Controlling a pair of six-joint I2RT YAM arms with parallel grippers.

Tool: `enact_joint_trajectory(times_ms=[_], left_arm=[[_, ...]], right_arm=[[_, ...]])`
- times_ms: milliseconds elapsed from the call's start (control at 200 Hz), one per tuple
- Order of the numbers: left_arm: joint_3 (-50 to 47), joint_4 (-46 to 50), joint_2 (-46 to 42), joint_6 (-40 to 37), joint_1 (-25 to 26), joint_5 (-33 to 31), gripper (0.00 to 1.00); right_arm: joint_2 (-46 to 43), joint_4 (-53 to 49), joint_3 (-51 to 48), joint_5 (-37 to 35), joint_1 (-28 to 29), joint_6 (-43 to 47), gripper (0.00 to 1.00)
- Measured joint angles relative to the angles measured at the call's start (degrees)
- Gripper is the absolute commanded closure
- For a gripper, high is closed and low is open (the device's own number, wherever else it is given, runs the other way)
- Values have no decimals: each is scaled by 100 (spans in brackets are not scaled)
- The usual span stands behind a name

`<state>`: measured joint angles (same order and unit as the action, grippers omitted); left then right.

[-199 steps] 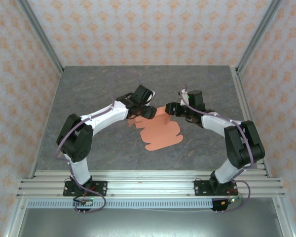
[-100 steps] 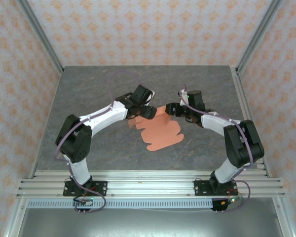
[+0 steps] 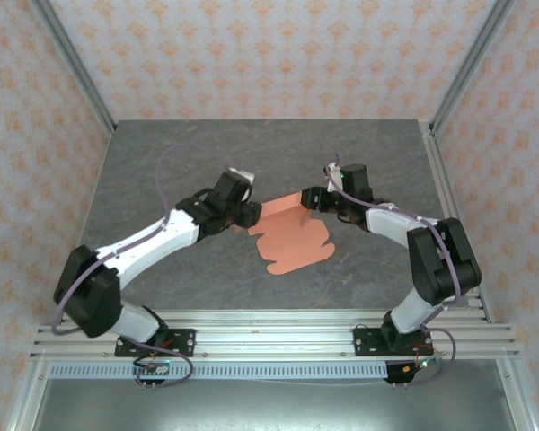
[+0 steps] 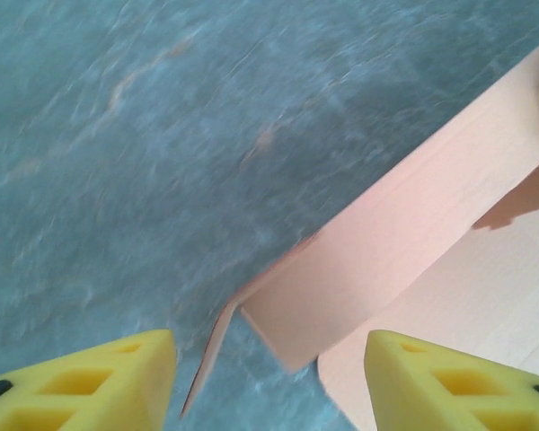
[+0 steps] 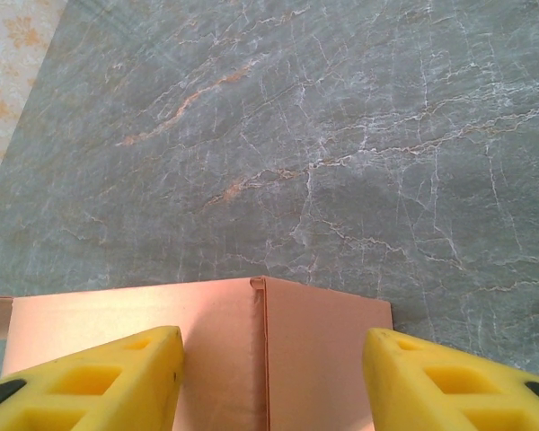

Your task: Fold the paper box

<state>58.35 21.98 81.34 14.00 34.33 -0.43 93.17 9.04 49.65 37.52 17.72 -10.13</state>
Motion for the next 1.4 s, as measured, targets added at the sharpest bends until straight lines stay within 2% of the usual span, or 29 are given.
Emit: enact_joint_trajectory(times_ms=[105, 205, 345, 425, 626, 981, 1401], left_arm=[[-732, -144, -651, 378, -153, -166, 46], [-1202, -315, -1211, 662, -566, -190, 48], [-1565, -654, -1445, 903, -1069, -22, 52], [-1803, -914, -1351, 1067, -1237, 208, 61], [-2218, -1394, -782, 1259, -1602, 763, 63], [-2205, -2253, 208, 1322, -1617, 1657, 65], [-2208, -2763, 540, 1484, -1552, 1985, 67]], right_arm=[[0, 0, 0, 0, 0, 35, 45], [0, 0, 0, 0, 7, 37, 46], [2, -2, 11, -2, 37, 39, 46], [7, -2, 13, -2, 52, 39, 46], [46, -7, 63, -2, 81, 83, 46], [66, -4, 74, 0, 90, 107, 46], [127, 26, 107, 2, 118, 122, 46]])
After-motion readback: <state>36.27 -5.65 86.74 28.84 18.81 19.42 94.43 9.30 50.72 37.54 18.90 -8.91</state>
